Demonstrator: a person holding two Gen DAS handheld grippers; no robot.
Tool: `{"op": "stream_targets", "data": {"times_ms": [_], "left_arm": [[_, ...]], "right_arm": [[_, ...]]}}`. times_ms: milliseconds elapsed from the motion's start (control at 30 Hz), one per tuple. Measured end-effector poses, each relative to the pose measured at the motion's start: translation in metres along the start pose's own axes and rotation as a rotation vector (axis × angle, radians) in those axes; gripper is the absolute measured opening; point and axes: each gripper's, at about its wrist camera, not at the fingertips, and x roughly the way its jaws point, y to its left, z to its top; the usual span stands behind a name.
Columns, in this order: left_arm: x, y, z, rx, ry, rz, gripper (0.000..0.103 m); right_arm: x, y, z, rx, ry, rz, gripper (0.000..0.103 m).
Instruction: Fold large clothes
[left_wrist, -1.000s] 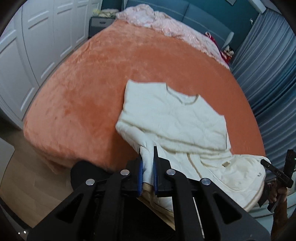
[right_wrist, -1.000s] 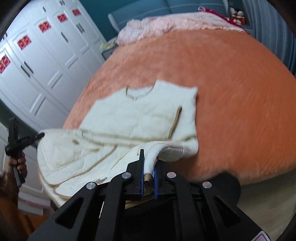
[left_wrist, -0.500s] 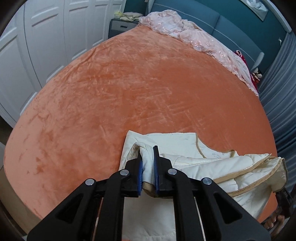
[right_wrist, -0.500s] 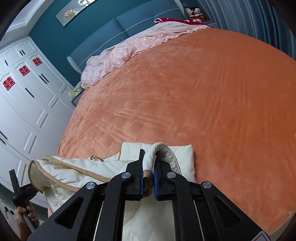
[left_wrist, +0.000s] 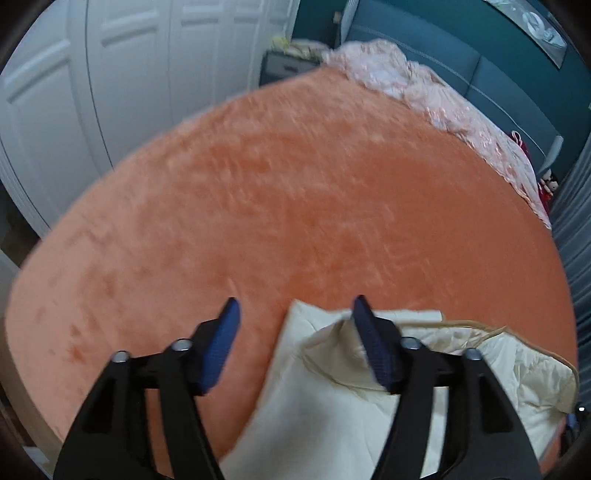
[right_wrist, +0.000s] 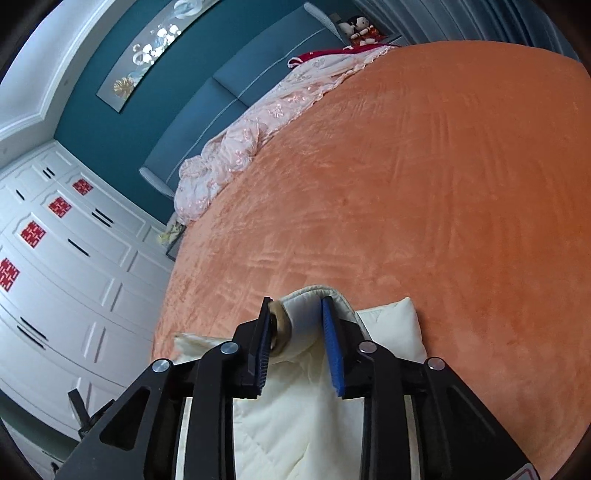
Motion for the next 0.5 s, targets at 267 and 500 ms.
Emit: {"op": "stream_targets", "data": {"times_ms": [267,500], "left_arm": [[-0.04,-0.049,0.007,0.188,-0.032,-0.1,0.07],[0.01,-0.126,-0.048,0.39,0.098,-0.124,0.068]], "right_arm": [[-0.006,0.048,-0.006,-0.303,-0.009,-0.229,0.042],[0.058,0.084,-0.051,-0.638,0.179,-0.337,0.017]]}}
